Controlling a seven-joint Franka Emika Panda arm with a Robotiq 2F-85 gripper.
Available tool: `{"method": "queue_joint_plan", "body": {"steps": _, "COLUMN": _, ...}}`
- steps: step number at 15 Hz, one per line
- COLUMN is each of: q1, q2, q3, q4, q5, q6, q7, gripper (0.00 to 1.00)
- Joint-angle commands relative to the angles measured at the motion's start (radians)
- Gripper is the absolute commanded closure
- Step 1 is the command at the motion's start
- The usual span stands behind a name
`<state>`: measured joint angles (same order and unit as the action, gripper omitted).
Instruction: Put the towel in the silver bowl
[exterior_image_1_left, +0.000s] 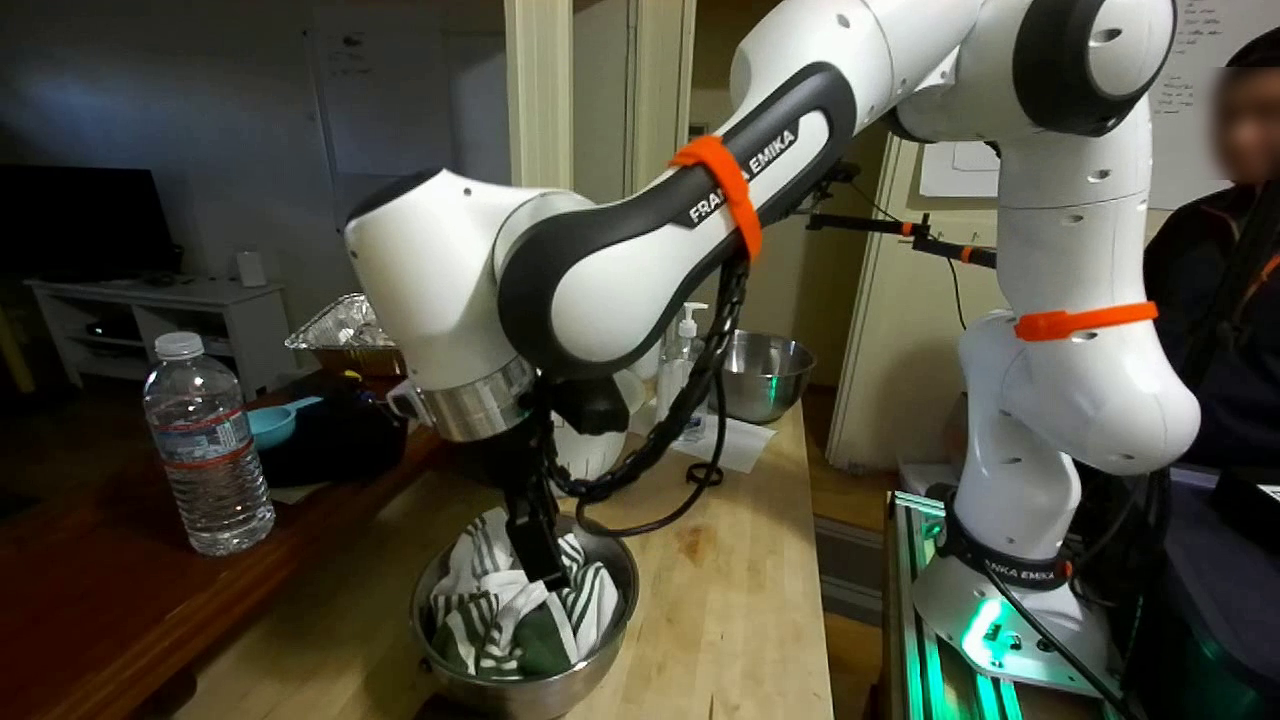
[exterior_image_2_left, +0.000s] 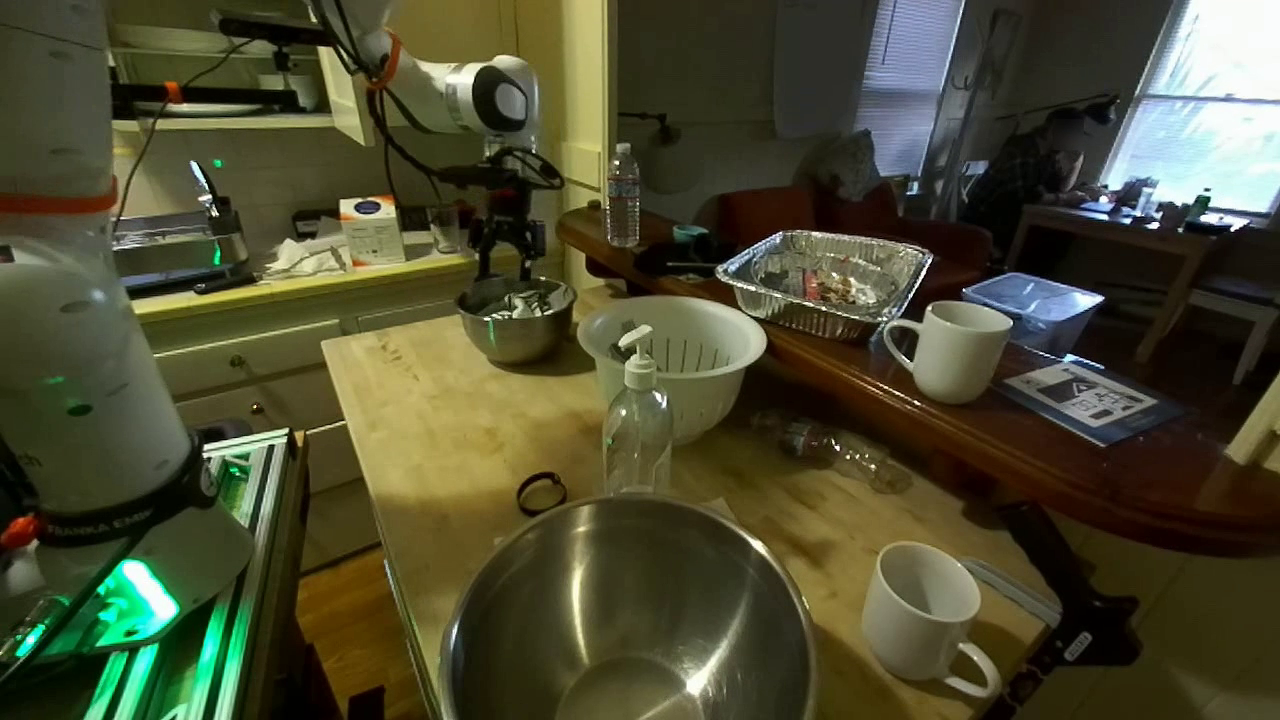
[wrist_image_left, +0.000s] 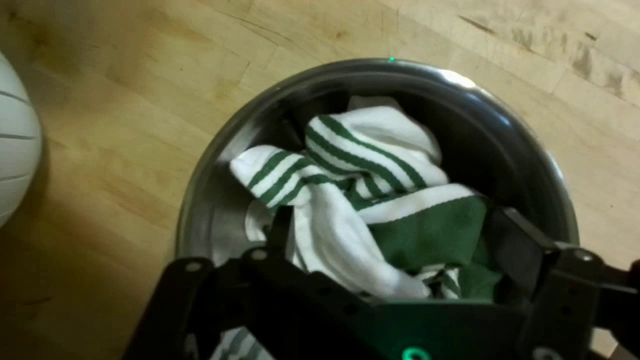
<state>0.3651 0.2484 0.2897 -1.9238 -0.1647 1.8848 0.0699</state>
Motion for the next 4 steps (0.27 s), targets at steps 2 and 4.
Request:
{"method": "queue_joint_plan", "body": {"steps": 2, "q1": 0.005, "q2": -0.138, "q3": -0.011, "q4": -0.084, "q5": -0.087, "q6": 0.078, "q7": 0.133, "gripper": 0.0}}
{"method": "queue_joint_plan", "body": {"steps": 4, "q1": -0.004, "q2": -0.097, "q3": -0.001, "q4": -0.025, "q5": -0.066, "q6": 0.031, "q7": 0.095, "gripper": 0.0}}
